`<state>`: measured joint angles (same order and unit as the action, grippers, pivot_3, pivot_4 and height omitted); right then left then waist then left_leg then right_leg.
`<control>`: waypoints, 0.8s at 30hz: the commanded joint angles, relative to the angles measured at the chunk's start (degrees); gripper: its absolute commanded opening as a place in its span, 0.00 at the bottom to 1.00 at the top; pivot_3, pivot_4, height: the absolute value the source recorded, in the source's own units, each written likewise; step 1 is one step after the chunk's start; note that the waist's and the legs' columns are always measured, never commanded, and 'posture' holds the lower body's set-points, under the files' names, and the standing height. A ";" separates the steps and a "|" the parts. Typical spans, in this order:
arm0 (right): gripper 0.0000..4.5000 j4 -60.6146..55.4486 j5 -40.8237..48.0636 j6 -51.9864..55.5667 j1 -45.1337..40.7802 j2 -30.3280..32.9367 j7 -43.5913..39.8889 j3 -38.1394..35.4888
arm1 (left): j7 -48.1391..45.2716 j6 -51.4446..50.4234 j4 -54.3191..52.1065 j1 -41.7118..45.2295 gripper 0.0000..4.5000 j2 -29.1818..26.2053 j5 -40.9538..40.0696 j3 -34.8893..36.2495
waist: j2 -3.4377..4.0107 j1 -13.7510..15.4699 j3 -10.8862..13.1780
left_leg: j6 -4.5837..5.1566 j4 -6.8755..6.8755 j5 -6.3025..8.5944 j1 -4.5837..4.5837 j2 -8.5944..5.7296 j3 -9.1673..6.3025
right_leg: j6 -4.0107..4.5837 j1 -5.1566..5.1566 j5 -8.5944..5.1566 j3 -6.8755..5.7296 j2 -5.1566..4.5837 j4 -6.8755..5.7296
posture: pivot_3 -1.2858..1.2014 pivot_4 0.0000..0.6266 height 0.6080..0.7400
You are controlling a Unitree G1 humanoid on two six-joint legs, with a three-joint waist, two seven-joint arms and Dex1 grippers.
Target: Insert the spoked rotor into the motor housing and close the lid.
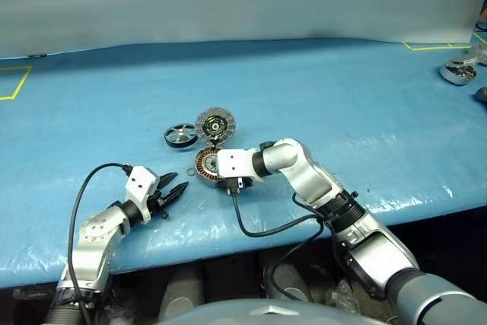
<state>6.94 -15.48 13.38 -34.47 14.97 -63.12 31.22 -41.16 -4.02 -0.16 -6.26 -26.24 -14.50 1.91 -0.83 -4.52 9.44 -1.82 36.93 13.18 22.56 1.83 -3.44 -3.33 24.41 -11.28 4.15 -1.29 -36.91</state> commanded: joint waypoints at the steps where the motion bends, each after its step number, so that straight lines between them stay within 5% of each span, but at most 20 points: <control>1: 0.52 -1.74 1.25 2.67 1.55 -0.49 -1.96 2.93 | 0.48 1.36 -1.20 0.56 0.45 -0.22 0.05 1.11 | 0.00 0.02 0.00 | 0.00 0.00 0.00 0.00 0.00 0.00 | 0.00 0.00 0.00 0.00 0.00 0.00 | 0.52 0.24 1.00; 8: 0.99 -1.23 2.18 2.62 1.24 -0.85 3.06 -0.01 | 0.43 1.62 -0.84 0.94 0.45 -0.08 0.10 0.89 | -0.01 0.33 0.01 | 0.00 0.02 0.00 0.04 -0.01 -0.01 | 0.01 0.02 0.00 -0.01 -0.01 0.01 | 0.52 0.24 1.00; 24: 0.99 -18.67 15.35 6.66 8.29 2.93 8.59 -12.78 | -4.92 0.63 3.79 7.50 0.45 -3.32 0.30 -0.45 | -0.03 1.03 0.03 | -0.01 0.02 0.00 0.17 -0.02 -0.03 | 0.00 0.08 -0.01 -0.05 -0.03 0.05 | 0.52 0.24 1.00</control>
<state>-8.99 -2.06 20.08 -27.35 17.03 -55.96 21.64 -45.13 -3.52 2.95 0.02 -28.86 -14.11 1.39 -0.86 -3.49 9.48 -1.83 36.96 13.18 22.75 1.80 -3.49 -3.34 24.48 -11.29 4.09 -1.33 -36.85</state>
